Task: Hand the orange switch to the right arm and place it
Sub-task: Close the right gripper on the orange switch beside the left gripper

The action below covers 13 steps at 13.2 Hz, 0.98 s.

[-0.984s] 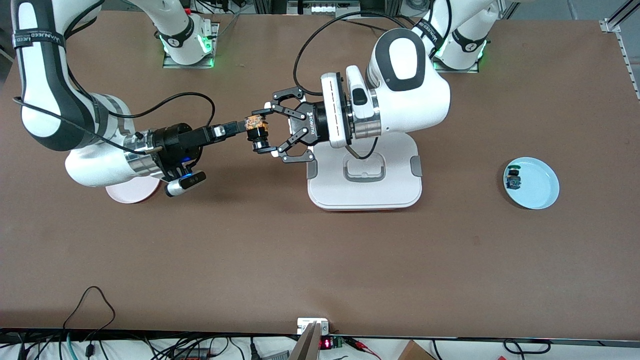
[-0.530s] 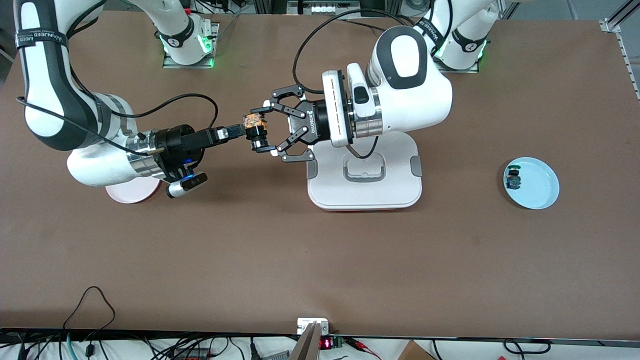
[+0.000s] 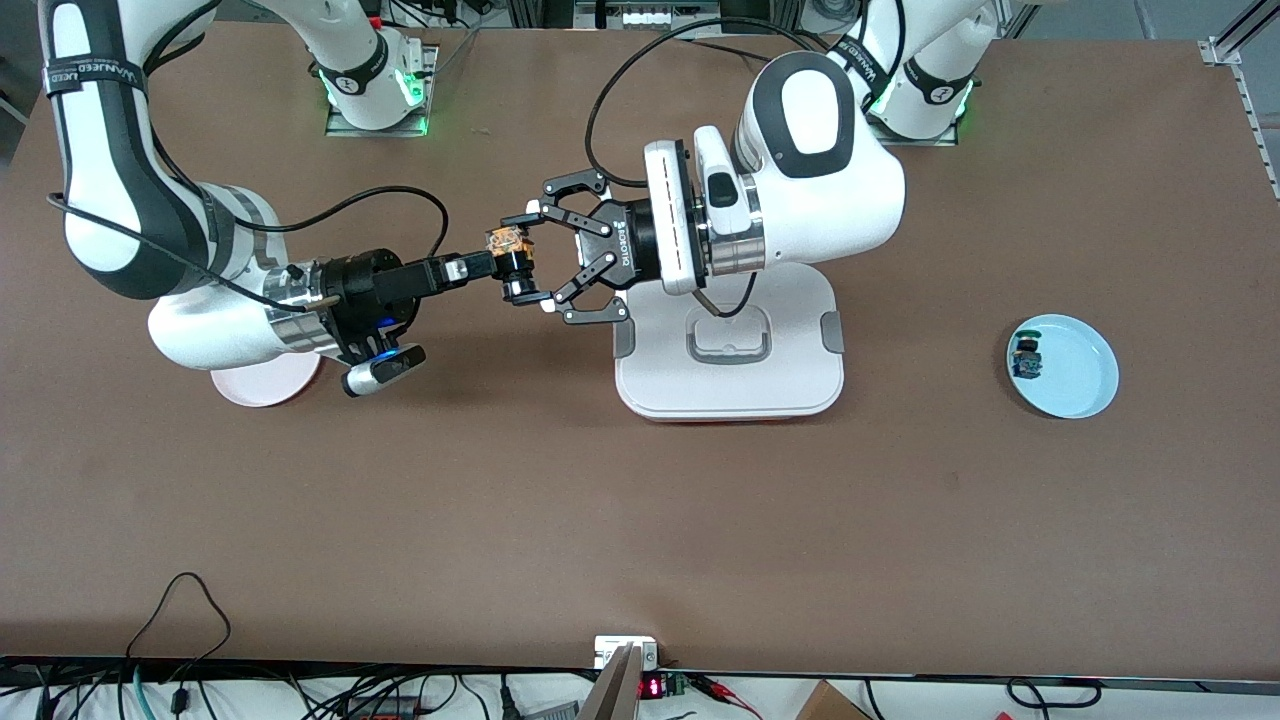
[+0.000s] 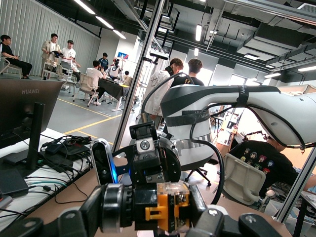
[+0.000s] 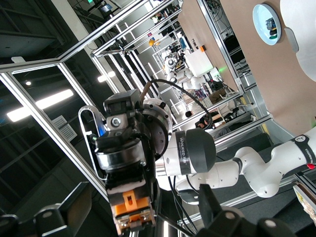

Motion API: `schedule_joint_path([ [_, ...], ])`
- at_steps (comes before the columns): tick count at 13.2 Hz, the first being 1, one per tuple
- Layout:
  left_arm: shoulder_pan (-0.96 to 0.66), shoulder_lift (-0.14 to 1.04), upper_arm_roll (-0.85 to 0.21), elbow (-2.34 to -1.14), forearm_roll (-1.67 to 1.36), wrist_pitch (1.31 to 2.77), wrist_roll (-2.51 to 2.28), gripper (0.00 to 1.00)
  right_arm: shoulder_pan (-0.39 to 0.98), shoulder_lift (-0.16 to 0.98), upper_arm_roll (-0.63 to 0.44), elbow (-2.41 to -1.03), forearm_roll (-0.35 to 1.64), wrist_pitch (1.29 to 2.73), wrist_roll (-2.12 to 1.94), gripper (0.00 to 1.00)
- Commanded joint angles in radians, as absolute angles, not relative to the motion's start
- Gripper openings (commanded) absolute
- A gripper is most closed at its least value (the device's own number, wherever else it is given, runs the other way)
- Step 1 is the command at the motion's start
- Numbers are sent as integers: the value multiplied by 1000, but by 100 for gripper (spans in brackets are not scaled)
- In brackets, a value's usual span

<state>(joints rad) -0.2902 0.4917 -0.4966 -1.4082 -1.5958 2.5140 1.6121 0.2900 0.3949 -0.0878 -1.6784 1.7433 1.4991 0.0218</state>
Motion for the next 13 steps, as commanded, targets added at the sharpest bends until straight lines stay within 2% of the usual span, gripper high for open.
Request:
schedule_joint_path([
  [1, -301, 499, -489, -1388, -1612, 2517, 1606, 0, 299, 382, -91, -1681, 1761, 1511, 41, 91],
  [10, -301, 499, -489, -1388, -1611, 2517, 1606, 0, 301, 374, -91, -1681, 1761, 1499, 44, 84],
  [12, -301, 499, -489, -1388, -1612, 2517, 1606, 0, 301, 376, -91, -1677, 1761, 1488, 41, 76],
  [13, -301, 499, -489, -1388, -1612, 2517, 1606, 0, 304, 376, -91, -1677, 1759, 1485, 25, 66],
])
